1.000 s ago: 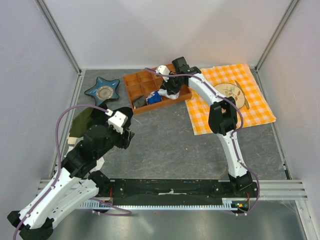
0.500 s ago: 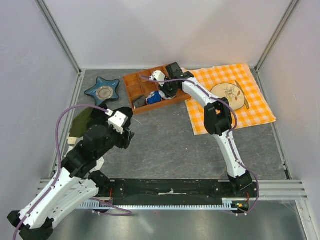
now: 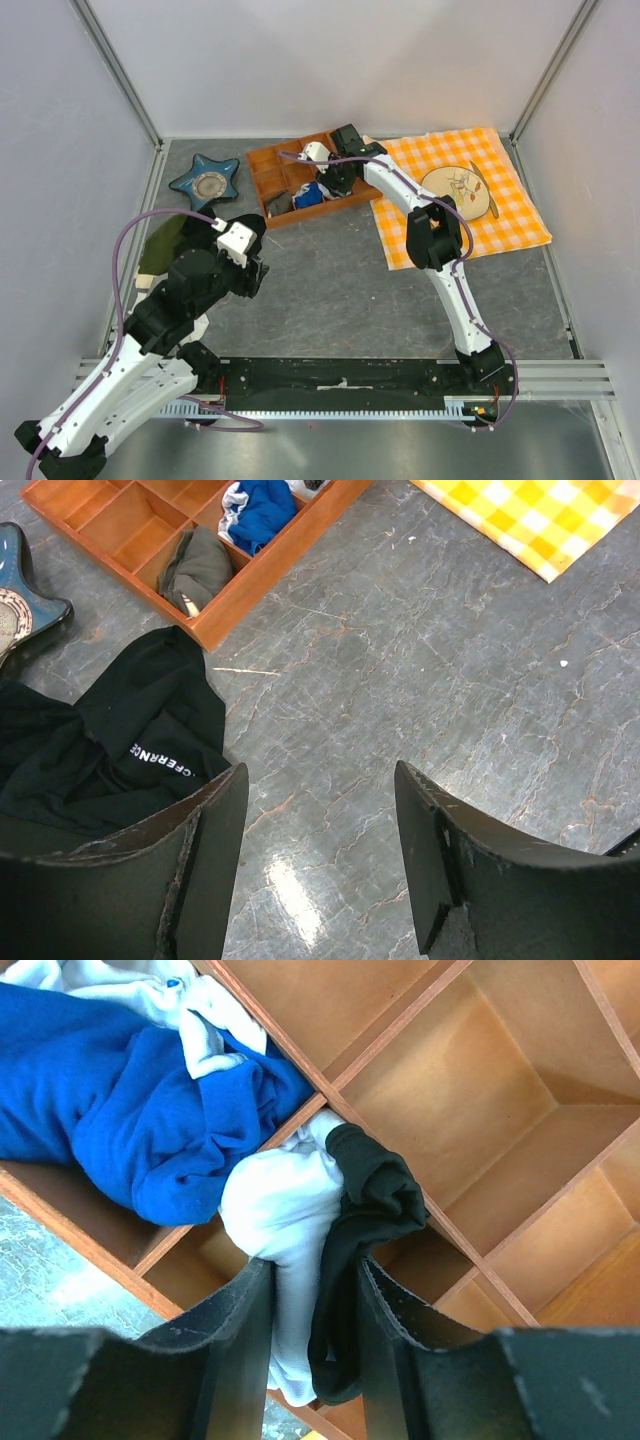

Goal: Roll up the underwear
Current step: Place the underwear in the storage box.

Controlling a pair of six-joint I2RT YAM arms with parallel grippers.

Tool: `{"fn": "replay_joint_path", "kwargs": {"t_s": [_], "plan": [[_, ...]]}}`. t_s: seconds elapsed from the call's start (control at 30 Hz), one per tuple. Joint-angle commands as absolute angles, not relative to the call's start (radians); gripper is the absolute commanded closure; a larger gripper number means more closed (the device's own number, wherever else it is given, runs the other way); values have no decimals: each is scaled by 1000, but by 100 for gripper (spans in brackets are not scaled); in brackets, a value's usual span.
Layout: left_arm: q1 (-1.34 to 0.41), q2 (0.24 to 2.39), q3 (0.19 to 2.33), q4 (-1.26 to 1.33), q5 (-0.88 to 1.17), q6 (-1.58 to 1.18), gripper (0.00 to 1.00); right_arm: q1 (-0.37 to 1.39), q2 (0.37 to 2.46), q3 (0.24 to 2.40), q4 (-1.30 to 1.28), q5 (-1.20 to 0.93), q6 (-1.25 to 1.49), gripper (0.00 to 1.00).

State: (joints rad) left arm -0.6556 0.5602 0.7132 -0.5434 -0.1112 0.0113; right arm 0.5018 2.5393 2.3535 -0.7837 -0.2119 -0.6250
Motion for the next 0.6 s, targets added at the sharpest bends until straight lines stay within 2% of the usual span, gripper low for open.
{"fn": "replay_joint_path", "kwargs": {"t_s": [0.0, 0.17, 0.57], "plan": [[-649, 561, 715, -522, -109, 52, 34, 506, 2521, 2350, -925, -282, -588, 54], [-649, 560, 715, -523, -106, 52, 34, 489, 2438, 2381, -885, -290, -546, 42], [-649, 561, 716, -522, -101, 54, 34, 485, 2420, 2391, -827, -353, -476, 40]]}}
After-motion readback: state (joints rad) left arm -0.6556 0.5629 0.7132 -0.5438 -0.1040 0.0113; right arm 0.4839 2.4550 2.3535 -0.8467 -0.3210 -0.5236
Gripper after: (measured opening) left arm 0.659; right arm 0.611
